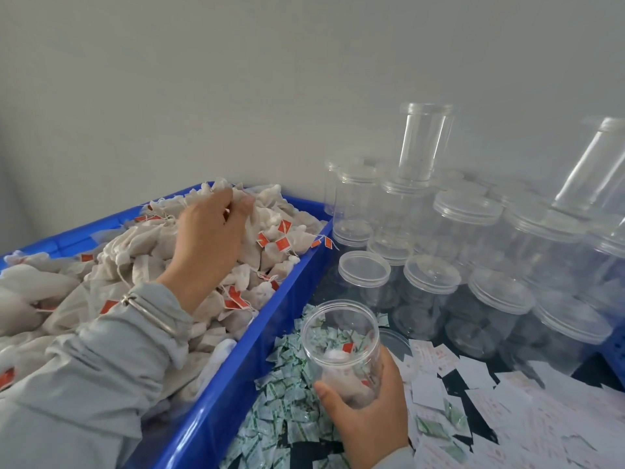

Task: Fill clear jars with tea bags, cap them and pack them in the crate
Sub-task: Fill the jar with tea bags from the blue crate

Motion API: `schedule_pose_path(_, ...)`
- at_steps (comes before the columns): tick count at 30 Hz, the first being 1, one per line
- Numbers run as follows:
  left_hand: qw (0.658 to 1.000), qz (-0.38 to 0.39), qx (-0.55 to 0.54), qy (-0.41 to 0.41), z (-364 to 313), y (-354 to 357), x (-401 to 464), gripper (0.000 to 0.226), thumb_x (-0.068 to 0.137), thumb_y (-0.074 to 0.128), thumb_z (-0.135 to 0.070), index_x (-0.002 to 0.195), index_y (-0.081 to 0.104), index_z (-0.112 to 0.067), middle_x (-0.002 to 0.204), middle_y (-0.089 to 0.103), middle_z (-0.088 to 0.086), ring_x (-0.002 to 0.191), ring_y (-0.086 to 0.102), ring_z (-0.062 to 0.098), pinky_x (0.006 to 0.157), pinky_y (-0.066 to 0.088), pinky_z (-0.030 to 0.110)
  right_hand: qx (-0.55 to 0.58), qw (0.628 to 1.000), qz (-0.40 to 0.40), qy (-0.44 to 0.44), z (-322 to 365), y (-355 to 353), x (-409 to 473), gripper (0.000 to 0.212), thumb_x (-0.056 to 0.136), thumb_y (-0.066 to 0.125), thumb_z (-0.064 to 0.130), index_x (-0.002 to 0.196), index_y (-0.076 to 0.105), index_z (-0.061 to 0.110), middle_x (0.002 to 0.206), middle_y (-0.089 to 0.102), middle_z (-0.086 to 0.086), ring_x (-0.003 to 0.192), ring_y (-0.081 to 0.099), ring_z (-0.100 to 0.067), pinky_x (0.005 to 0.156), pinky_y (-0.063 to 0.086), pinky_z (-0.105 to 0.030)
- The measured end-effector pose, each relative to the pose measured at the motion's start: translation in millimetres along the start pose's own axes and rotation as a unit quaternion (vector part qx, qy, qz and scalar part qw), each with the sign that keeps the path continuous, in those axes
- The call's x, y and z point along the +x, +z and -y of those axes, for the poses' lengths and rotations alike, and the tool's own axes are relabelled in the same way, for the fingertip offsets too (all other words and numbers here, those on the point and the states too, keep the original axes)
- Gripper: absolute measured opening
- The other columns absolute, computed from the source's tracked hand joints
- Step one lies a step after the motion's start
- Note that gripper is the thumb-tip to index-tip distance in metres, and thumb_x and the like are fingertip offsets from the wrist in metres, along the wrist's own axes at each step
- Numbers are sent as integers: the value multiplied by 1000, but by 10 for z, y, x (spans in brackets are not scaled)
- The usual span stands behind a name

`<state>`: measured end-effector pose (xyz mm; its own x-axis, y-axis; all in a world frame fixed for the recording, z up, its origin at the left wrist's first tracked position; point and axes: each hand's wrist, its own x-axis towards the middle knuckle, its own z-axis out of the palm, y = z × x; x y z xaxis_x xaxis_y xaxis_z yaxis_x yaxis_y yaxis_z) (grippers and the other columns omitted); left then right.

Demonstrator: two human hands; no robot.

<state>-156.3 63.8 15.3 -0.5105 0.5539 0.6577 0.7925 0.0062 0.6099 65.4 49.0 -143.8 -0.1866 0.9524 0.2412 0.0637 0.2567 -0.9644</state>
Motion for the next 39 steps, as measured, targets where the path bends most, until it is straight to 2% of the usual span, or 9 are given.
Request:
schedule_pose_path(5, 912, 191, -346, -114, -262, 119, -222, 25, 99, 42, -9, 81, 59, -16, 80, 64, -1, 64, 68, 8, 55, 54, 20, -11, 1000, 1, 6, -6, 14, -24, 108, 31, 82, 68, 127, 35, 55, 129, 46, 20, 120, 47, -5, 101, 45, -41)
schedule_pose_path(8, 897, 319, -304, -37, -303, 154, -343, 21, 95, 48, -8, 88, 65, -19, 84, 71, -2, 78, 69, 7, 68, 55, 18, -25, 999, -18, 5, 5, 20, -28, 98, 30, 81, 65, 114, 31, 66, 127, 41, 28, 120, 44, -2, 102, 44, -38)
schedule_pose_path(12, 885, 424, -189, 34, -307, 173, -468, 25, 90, 60, -11, 88, 70, -34, 95, 72, -5, 95, 66, 31, 88, 53, 48, -53, 998, -16, -1, -31, 3, -8, 112, 33, 77, 70, 133, 33, 46, 134, 45, 15, 122, 47, -7, 90, 44, -17)
schedule_pose_path(14, 873, 452, -175, 57, -315, 183, -529, 29, 87, 63, -10, 87, 69, -38, 97, 72, -13, 96, 67, 15, 93, 52, 39, -29, 999, -16, 7, -38, 4, 6, 115, 34, 78, 64, 137, 34, 37, 135, 45, 9, 124, 46, -12, 93, 46, -22)
schedule_pose_path(17, 895, 410, -153, 88, -332, 162, -515, 31, 85, 65, -13, 78, 68, -43, 95, 68, -24, 95, 62, -6, 87, 47, 12, -34, 999, -6, 8, -9, -16, 22, 111, 36, 80, 62, 135, 40, 30, 128, 53, 2, 117, 54, -17, 97, 47, -42)
schedule_pose_path(21, 964, 243, -57, 89, -207, 101, -295, 31, 84, 62, -13, 77, 61, -43, 88, 59, -29, 92, 51, -16, 75, 36, 0, -20, 1000, -12, 19, 10, -30, 4, 117, 31, 78, 67, 135, 40, 30, 122, 55, 6, 111, 57, -14, 89, 52, -28)
schedule_pose_path(25, 980, 175, 96, 21, 135, 52, -23, 23, 85, 57, -13, 98, 61, -31, 105, 55, -14, 93, 42, -1, 77, 30, 14, -15, 1000, -4, 19, 39, -29, -4, 116, 33, 78, 63, 136, 41, 24, 123, 56, 3, 109, 56, -12, 74, 46, -4)
schedule_pose_path(33, 952, 230, 203, 15, 376, 211, -52, 61, 87, 49, -5, 145, 32, -17, 151, 30, 1, 134, 35, 25, 102, 37, 38, -18, 1000, 10, -1, 55, -24, -11, 105, 45, 89, 43, 137, 41, 24, 124, 56, 0, 114, 55, -14, 96, 48, -35)
schedule_pose_path(39, 953, 197, 230, -12, 382, 273, -35, 48, 84, 42, 8, 129, 42, -8, 120, 47, 11, 102, 45, 25, 77, 38, 33, -10, 1000, 5, 4, 75, -6, -32, 118, 36, 81, 66, 139, 39, 26, 122, 57, 5, 113, 55, -11, 99, 46, -40)
